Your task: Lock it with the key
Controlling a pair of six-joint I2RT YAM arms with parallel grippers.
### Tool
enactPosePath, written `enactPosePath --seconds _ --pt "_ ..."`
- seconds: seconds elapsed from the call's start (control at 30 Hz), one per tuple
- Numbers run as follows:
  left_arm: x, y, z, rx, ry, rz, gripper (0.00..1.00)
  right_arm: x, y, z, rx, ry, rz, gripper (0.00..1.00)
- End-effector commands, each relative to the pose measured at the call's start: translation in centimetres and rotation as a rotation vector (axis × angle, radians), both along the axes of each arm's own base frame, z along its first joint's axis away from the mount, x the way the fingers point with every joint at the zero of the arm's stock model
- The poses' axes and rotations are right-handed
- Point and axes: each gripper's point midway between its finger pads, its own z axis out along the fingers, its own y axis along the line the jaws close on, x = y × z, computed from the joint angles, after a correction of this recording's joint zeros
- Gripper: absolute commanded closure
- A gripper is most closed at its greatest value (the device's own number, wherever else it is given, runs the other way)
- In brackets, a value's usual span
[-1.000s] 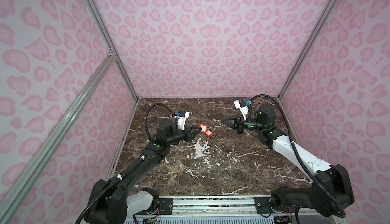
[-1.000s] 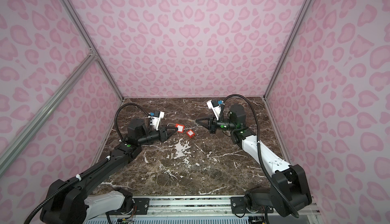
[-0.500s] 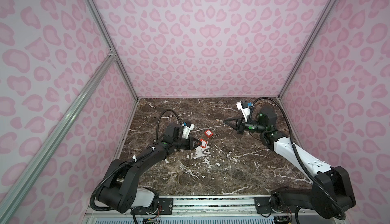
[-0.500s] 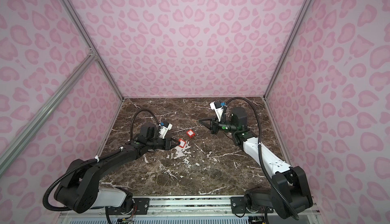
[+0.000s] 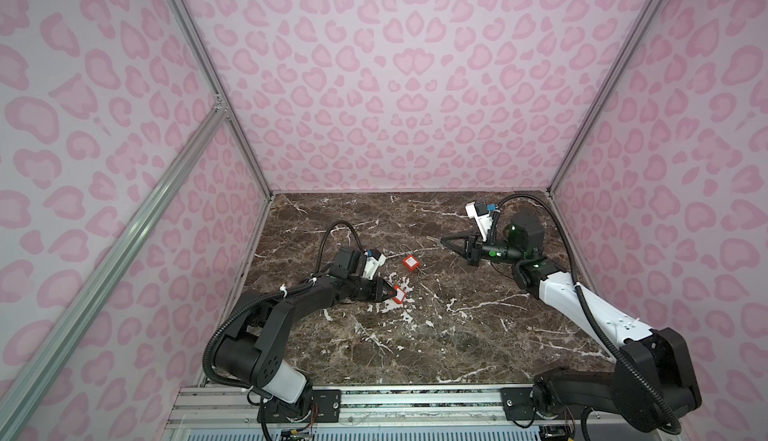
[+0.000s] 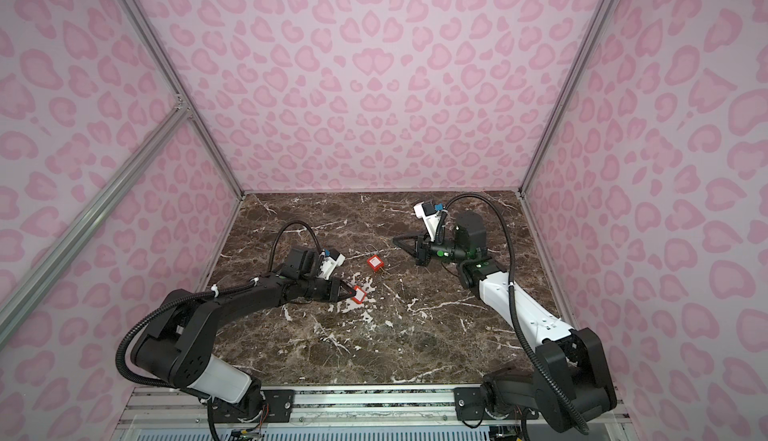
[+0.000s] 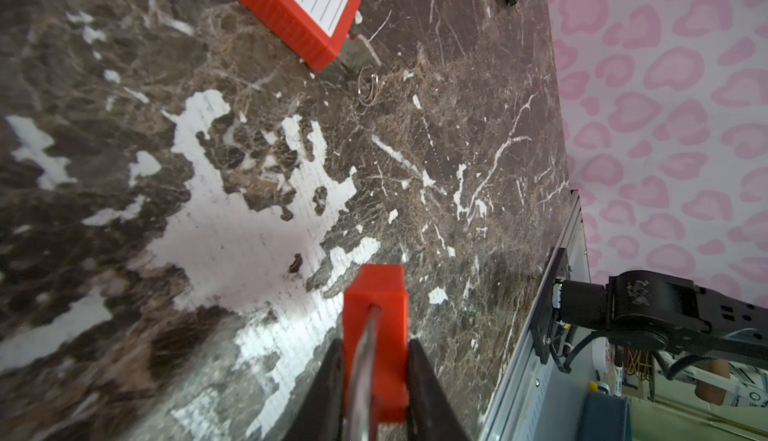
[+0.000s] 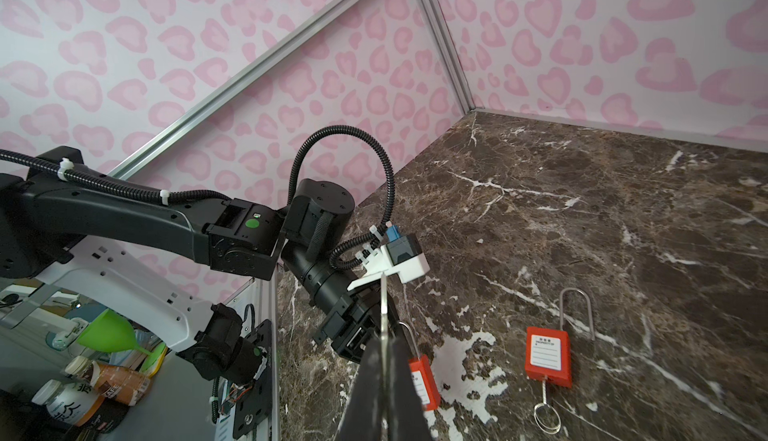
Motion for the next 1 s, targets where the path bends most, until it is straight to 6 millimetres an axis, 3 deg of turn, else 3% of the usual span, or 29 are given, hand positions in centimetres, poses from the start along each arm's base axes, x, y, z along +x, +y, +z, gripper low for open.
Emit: enactPosePath --seconds 0.0,0.17,0.4,0.73,0.97 --pt "0.0 0.1 -0.7 0.023 0.004 -0.017 0.98 0.0 0.0 -0.1 0.002 -0.010 -0.001 1.00" --pt "-0.3 0.2 -1.7 0.039 0.034 -0.020 0.96 0.0 0.0 -0.1 0.001 -0.010 0.000 1.00" --pt "0.2 0.3 -2.2 0.060 0.051 -0.005 0.80 -0.1 0.0 0.0 -0.002 -0.013 0.003 1.00" --pt "1.5 0.2 -1.7 0.070 0.040 0.020 0.45 -0.4 -0.1 -0.1 -0.015 -0.022 0.009 1.00" --pt "2.7 0.4 -2.2 0.118 0.041 0.054 0.40 -0.4 -0.1 -0.2 -0.026 -0.024 0.007 1.00"
